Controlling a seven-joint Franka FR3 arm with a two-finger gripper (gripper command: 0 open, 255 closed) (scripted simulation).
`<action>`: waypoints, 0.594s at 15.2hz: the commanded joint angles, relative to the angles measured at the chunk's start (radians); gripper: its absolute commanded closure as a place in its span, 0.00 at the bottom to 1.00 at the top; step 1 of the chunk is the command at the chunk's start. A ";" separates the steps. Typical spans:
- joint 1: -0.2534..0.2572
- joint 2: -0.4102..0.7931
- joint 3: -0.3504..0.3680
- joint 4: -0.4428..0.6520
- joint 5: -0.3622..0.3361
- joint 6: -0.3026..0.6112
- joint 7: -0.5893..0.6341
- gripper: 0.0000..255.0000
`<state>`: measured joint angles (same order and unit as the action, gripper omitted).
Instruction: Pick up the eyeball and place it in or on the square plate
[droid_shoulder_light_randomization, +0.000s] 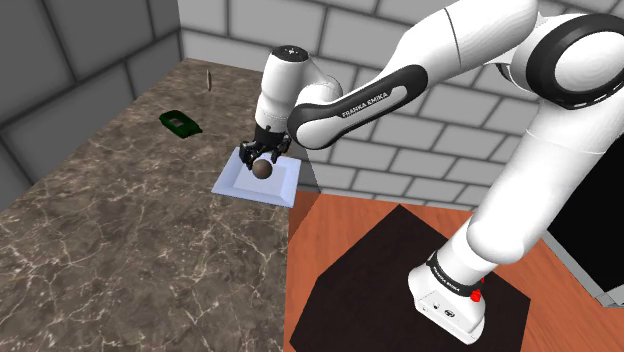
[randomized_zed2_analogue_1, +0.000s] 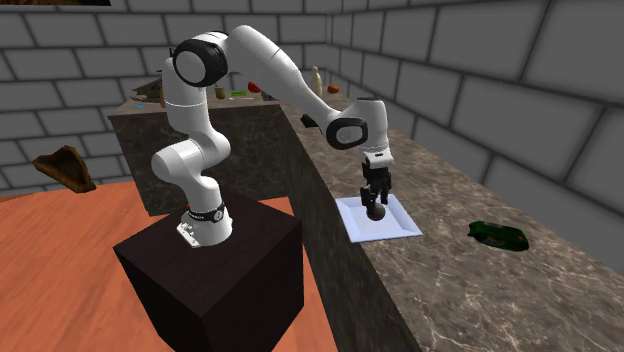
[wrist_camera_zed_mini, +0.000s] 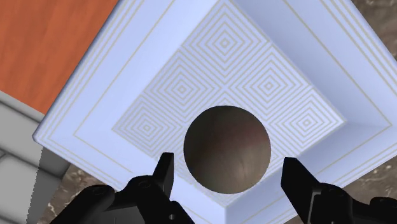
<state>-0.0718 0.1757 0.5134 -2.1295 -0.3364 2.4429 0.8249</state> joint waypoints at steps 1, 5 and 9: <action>0.000 0.000 0.000 0.000 0.000 0.000 0.000 0.00; 0.000 0.000 0.000 0.000 0.000 0.000 0.000 0.00; -0.013 -0.104 0.026 0.013 0.098 -0.094 -0.065 0.00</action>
<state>-0.0857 0.1019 0.5307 -2.1199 -0.2652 2.3773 0.7716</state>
